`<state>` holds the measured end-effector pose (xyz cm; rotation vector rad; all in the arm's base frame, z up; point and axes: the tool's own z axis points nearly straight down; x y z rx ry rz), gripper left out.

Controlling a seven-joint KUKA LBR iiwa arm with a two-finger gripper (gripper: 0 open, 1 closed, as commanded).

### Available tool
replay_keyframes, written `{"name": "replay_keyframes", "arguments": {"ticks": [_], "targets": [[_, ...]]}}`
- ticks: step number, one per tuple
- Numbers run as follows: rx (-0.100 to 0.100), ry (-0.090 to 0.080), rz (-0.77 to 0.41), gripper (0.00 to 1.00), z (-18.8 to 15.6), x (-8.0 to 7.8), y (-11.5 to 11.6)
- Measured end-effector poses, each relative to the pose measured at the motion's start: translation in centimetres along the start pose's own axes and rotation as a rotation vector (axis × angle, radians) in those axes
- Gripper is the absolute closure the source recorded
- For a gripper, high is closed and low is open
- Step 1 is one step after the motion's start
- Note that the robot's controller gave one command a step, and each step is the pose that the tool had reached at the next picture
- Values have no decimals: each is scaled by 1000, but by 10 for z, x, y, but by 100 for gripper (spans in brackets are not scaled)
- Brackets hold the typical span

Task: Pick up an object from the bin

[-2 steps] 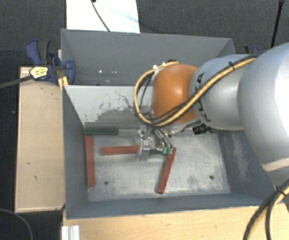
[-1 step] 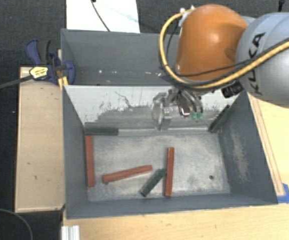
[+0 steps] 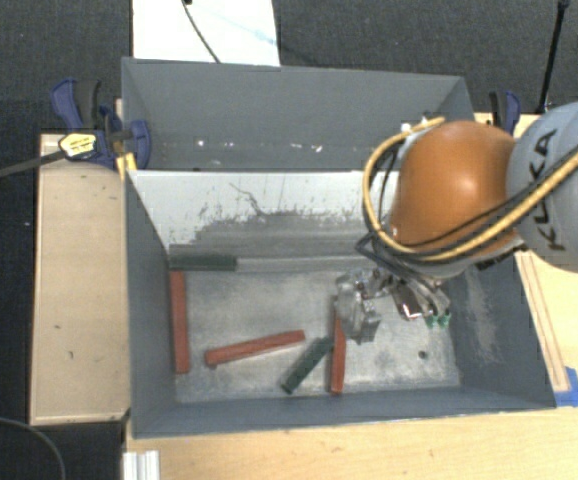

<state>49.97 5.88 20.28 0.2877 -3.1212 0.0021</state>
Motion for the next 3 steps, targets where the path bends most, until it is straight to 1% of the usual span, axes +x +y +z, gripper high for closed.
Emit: {"name": "replay_keyframes", "arguments": {"ticks": [1,2,3], "targets": [[-1,-9,-1,0,-3,-3,2],[-1,-7,-307,0,134,0,28],[0,-10,-302,100,131,-1,27]]}}
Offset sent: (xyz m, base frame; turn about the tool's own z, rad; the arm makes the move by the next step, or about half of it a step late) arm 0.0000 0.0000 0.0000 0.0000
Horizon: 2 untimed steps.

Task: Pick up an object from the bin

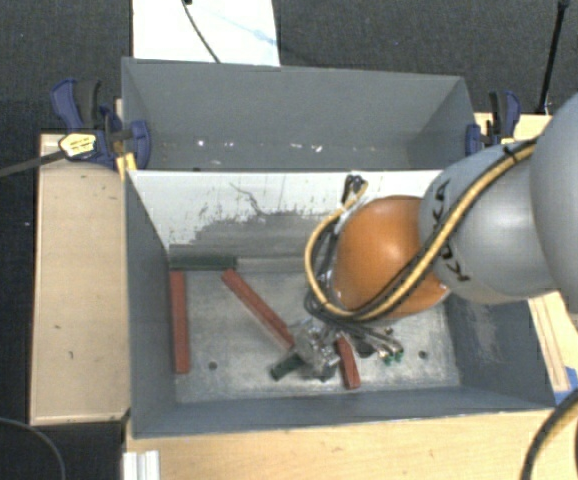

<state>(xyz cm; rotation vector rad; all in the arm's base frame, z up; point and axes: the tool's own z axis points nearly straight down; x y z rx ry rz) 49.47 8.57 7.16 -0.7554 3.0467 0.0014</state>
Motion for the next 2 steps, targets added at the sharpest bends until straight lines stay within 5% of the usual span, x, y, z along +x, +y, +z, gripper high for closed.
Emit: {"name": "replay_keyframes", "arguments": {"ticks": [1,2], "targets": [[-1,1,2,0,1,1,0],[1,-6,5,100,-1,-2,0]]}}
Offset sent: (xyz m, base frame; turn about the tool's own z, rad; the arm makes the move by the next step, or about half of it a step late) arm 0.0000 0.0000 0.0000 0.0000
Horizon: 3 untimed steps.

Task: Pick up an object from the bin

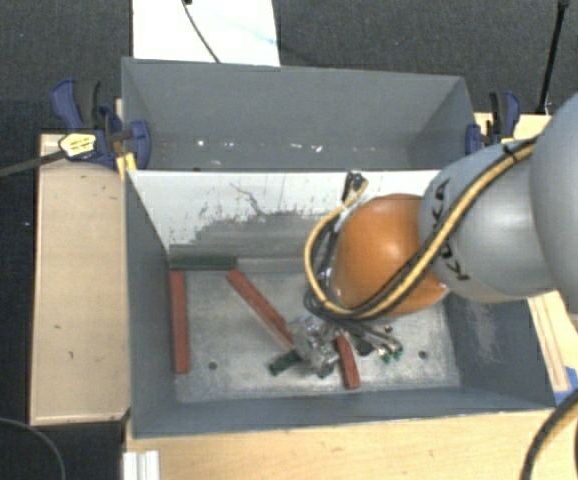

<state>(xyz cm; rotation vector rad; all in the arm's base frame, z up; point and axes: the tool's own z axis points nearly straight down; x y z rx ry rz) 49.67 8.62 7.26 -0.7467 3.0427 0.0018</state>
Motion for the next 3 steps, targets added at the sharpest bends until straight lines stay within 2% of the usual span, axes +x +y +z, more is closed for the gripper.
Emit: {"name": "replay_keyframes", "arguments": {"ticks": [1,2,3], "targets": [[-1,6,0,0,2,2,0],[0,0,2,100,0,0,0],[-1,6,4,0,2,2,0]]}}
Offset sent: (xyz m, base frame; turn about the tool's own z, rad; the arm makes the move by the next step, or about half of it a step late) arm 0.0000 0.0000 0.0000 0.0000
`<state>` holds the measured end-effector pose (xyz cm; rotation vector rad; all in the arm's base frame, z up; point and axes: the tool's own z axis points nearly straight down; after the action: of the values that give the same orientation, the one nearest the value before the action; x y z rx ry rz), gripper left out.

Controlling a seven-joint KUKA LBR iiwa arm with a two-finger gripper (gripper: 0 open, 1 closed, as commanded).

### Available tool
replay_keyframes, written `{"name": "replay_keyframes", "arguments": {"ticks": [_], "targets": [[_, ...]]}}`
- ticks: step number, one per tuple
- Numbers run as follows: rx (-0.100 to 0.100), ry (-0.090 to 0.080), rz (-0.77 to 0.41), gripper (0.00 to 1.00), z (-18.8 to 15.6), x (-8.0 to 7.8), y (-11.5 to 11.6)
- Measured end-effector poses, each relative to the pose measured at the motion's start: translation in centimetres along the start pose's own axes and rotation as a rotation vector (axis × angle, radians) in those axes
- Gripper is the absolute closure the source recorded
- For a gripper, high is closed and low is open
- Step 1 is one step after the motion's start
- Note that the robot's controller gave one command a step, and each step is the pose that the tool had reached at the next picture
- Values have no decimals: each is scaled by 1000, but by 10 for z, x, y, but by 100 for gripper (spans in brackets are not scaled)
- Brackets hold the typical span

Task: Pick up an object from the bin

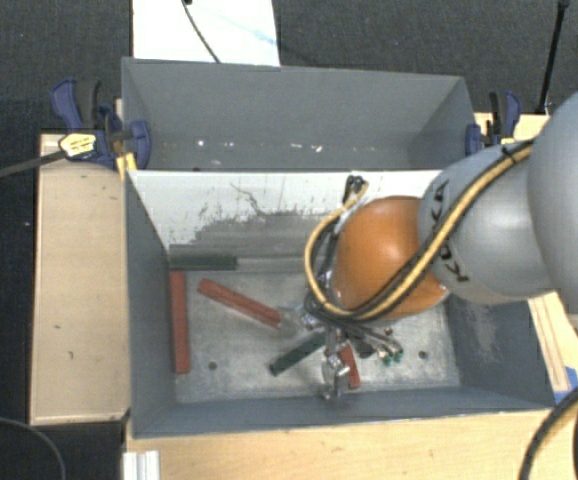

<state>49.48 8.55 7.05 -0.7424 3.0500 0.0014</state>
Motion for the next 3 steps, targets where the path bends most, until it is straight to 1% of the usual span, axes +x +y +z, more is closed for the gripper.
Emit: {"name": "replay_keyframes", "arguments": {"ticks": [1,2,3], "targets": [[1,-6,1,100,-2,-2,0],[0,0,3,0,0,0,0],[-1,1,4,100,0,0,0]]}}
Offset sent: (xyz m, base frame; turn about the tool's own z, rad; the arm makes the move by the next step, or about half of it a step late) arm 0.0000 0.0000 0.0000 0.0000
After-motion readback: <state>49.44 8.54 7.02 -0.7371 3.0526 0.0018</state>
